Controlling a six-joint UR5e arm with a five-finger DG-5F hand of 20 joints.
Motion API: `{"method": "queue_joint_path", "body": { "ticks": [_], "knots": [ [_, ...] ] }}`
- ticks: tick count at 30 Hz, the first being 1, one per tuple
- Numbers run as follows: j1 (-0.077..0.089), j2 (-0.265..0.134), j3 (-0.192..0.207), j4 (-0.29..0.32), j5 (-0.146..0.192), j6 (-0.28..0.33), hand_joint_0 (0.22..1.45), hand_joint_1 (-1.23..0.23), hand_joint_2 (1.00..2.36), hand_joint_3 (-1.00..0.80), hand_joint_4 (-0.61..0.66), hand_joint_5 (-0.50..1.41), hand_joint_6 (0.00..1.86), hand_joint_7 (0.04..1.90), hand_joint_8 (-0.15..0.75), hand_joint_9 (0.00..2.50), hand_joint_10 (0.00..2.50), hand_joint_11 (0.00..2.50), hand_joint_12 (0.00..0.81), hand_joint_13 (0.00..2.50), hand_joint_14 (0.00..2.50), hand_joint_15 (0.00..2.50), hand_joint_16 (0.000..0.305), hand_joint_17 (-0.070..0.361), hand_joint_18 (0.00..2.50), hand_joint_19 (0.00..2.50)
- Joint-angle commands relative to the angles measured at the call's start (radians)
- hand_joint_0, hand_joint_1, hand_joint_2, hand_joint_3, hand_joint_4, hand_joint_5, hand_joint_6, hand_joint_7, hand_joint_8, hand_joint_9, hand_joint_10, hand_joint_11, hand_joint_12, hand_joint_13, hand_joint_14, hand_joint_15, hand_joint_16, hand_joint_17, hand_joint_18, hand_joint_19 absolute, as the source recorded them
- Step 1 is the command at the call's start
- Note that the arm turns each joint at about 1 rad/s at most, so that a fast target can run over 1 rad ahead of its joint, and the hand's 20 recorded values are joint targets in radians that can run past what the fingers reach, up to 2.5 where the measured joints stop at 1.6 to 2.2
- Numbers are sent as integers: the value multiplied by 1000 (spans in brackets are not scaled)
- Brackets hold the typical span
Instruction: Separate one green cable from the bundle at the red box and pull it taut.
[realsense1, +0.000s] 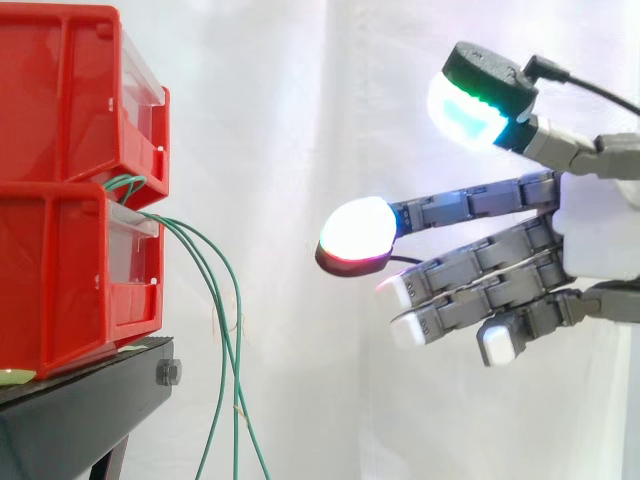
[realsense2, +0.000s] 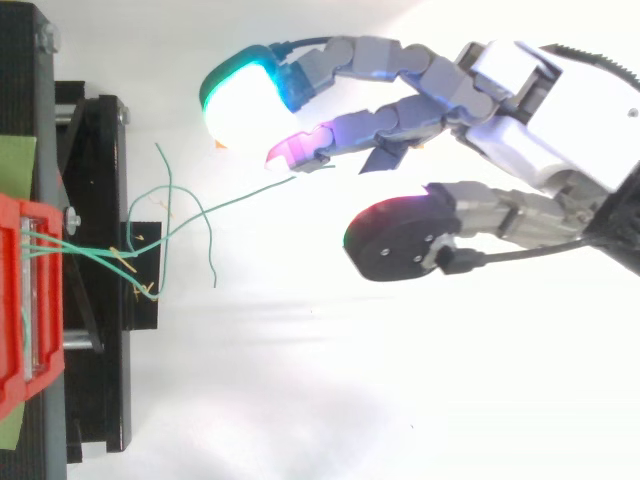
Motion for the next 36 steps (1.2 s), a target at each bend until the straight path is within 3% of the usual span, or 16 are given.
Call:
{"method": "queue_joint_path", "body": {
  "ticks": [1, 4, 5, 8, 10, 16, 19, 21, 30, 34, 36],
  "knots": [
    [-4, -39, 21, 3, 10, 1, 411, -474, 1000, -500, 102, -276, 501, 596, 364, 810, 9, 263, 443, 724, 11, 319, 89, 200, 1032, 534],
    [-6, -59, 46, 0, 16, 10, 411, -476, 1000, -500, 102, -276, 501, 593, 363, 810, 10, 262, 442, 723, 13, 321, 89, 200, 1031, 534],
    [-7, -90, 71, 0, 13, 21, 411, -475, 1000, -500, 102, -276, 501, 593, 363, 811, 9, 267, 443, 723, 11, 323, 89, 200, 1031, 542],
    [-15, -119, 109, -3, 6, 39, 411, -474, 1000, -500, 102, -276, 501, 593, 365, 814, 9, 263, 443, 721, 11, 322, 89, 200, 1027, 541],
    [-17, -119, 110, 0, -17, 37, 411, -474, 1000, -500, 102, -276, 501, 593, 363, 815, 9, 264, 442, 718, 11, 319, 89, 200, 1021, 535],
    [-29, -119, 110, 3, -22, 34, 411, -473, 1000, -500, 102, -276, 501, 596, 364, 813, 9, 267, 440, 717, 11, 315, 89, 200, 1019, 527],
    [-27, -119, 110, 5, -5, 21, 411, -474, 1000, -500, 102, -276, 501, 593, 365, 815, 8, 263, 440, 716, 11, 317, 89, 200, 1012, 537],
    [-21, -119, 114, 37, 24, -7, 411, -473, 1000, -500, 102, -276, 501, 593, 366, 814, 9, 274, 441, 715, 11, 321, 89, 200, 1011, 536],
    [-15, -121, 115, 105, 72, -96, 411, -473, 1000, -500, 101, -277, 501, 593, 365, 815, 8, 263, 439, 714, 11, 318, 89, 199, 1004, 538],
    [-18, -170, 160, 111, 102, -79, 411, -473, 1000, -500, 100, -277, 501, 593, 365, 814, 9, 263, 438, 714, 11, 324, 89, 199, 1002, 539],
    [-21, -225, 204, 106, 105, -50, 411, -473, 1000, -500, 100, -277, 501, 595, 363, 814, 9, 270, 439, 713, 11, 321, 88, 199, 1000, 539]
  ]
}}
